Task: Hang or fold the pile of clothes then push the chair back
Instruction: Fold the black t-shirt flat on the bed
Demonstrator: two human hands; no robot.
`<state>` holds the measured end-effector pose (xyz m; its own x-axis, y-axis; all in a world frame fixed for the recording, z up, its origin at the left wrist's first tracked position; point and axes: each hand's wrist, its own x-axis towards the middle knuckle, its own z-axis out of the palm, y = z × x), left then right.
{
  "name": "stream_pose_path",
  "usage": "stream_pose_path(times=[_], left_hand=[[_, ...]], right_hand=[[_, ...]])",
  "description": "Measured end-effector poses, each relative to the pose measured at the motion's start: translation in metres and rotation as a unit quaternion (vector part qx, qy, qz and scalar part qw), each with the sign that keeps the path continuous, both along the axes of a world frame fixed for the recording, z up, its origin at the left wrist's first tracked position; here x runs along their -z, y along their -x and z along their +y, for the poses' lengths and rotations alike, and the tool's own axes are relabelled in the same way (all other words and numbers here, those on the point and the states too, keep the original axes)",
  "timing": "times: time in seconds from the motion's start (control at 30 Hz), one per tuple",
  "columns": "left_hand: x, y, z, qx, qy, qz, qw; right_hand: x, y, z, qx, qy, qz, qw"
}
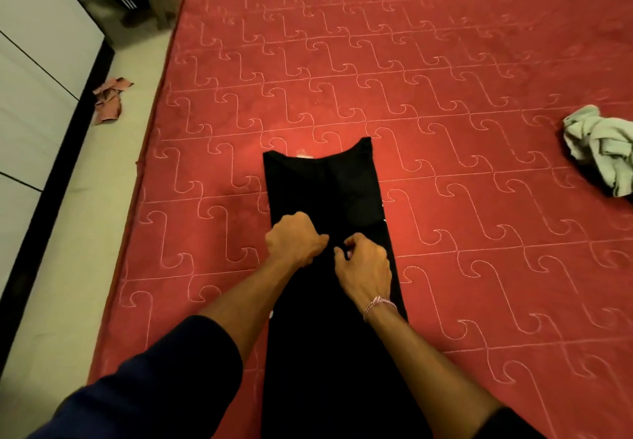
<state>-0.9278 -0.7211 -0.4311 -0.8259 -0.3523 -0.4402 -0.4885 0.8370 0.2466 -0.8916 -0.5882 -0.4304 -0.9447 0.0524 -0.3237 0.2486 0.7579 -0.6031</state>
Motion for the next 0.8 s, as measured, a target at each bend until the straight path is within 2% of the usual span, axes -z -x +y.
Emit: stream_pose_path(times=[0.1, 0.2, 0.33, 0.4, 0.5, 0.57, 0.67, 0.8], left_hand=[[0.016, -0.014, 0.001, -0.059, -0.091, 0.02, 0.994], [0.03, -0.024, 0.001, -0.119, -0.181, 0.07, 0.974], [0.027, -0.045, 0.005, -0.114, -0.245, 0.133, 0.954], [0.025, -0.054, 0.006, -0.077, -0.254, 0.147, 0.953], [0.025, -0.066, 0.007, 0.035, -0.227, 0.156, 0.961], [0.027, -0.078, 0.007, 0.074, -0.214, 0.164, 0.96], [0.028, -0.096, 0.01, 0.054, -0.215, 0.189, 0.957], [0.022, -0.123, 0.02, 0.03, -0.227, 0.177, 0.957]], right_hand=[[0.01, -0.007, -0.002, -0.04, 0.059, -0.031, 0.997], [0.014, -0.014, 0.0, -0.111, 0.049, -0.028, 0.992], [0.019, -0.026, 0.006, -0.124, 0.05, -0.01, 0.991], [0.021, -0.029, 0.008, -0.157, 0.057, -0.011, 0.986], [0.017, -0.038, 0.012, -0.195, 0.038, -0.016, 0.98], [0.015, -0.051, 0.016, -0.18, 0.052, -0.013, 0.982], [0.012, -0.079, 0.022, -0.113, 0.107, 0.025, 0.987], [0.008, -0.117, 0.029, -0.07, 0.101, 0.043, 0.991]])
